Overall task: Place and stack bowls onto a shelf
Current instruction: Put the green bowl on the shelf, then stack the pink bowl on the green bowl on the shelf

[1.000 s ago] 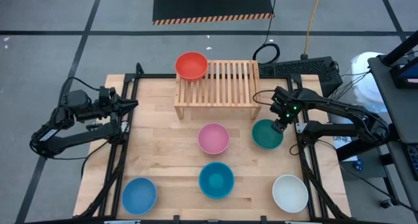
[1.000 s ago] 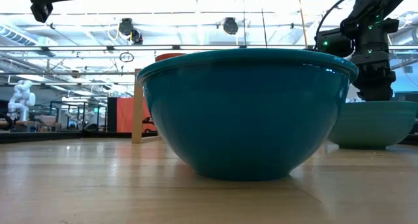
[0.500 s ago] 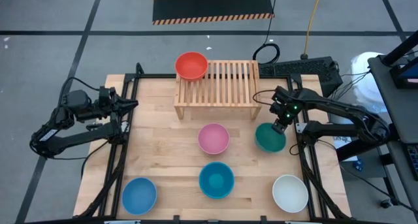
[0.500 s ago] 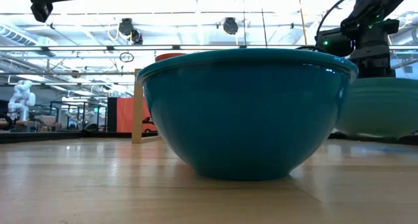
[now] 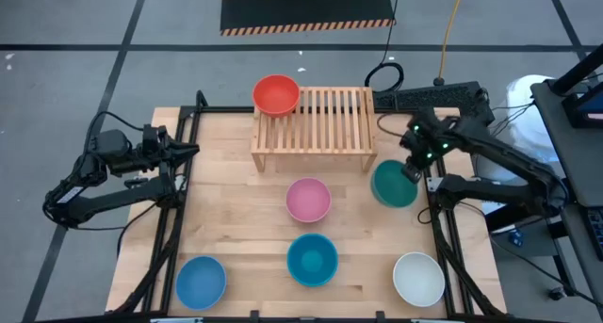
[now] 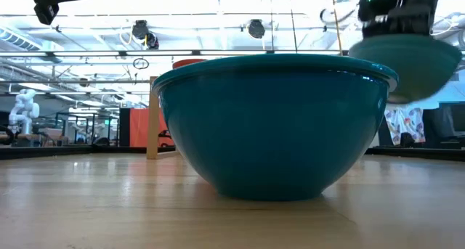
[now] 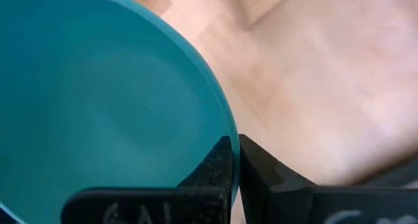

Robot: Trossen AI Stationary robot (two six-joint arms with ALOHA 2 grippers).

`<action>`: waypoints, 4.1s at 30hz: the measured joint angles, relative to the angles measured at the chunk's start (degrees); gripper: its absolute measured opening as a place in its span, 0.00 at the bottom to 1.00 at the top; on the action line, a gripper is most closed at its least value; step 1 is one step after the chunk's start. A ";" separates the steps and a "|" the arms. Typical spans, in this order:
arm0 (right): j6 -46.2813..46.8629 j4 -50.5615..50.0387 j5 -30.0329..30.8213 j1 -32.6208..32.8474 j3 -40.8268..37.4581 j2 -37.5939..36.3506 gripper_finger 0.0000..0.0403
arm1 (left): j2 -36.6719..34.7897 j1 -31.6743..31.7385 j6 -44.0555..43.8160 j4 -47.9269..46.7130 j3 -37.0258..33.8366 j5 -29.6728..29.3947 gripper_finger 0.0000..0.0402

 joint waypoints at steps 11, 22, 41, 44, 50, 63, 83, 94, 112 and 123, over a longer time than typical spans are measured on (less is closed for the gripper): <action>0.12 -6.56 4.90 0.02 24.08 5.54 0.00 | 0.00 0.00 -0.04 0.42 0.00 0.00 0.16; -3.55 -5.24 5.03 0.00 43.85 23.57 0.00 | 0.00 0.00 -0.04 0.44 0.00 0.00 0.16; -14.19 -9.59 5.19 -9.04 68.78 48.24 0.00 | 0.00 0.00 0.26 0.28 0.00 0.03 0.16; -15.22 -9.63 5.14 -10.51 68.80 50.26 0.00 | 0.00 0.00 0.27 0.24 0.00 0.04 0.16; -17.15 -9.33 4.99 -12.08 68.80 53.99 0.00 | 0.00 0.00 0.04 0.22 0.00 0.04 0.16; -20.15 -1.73 5.01 -14.68 68.80 58.94 0.00 | 0.00 0.00 -1.59 0.28 0.00 0.04 0.16; -25.79 -0.56 5.05 -15.04 68.77 60.08 0.09 | 0.00 0.00 -1.62 0.33 0.00 0.02 0.16; -29.17 -0.95 5.03 -13.91 68.76 59.96 0.20 | 0.00 0.00 -1.53 0.31 0.00 0.03 0.16; -33.96 2.86 14.11 -11.95 68.73 48.20 0.26 | 0.00 0.00 -2.87 0.31 0.00 0.02 0.16; -28.64 1.38 11.96 -2.65 68.73 32.00 0.26 | 0.00 0.00 -6.24 0.26 0.00 3.70 0.16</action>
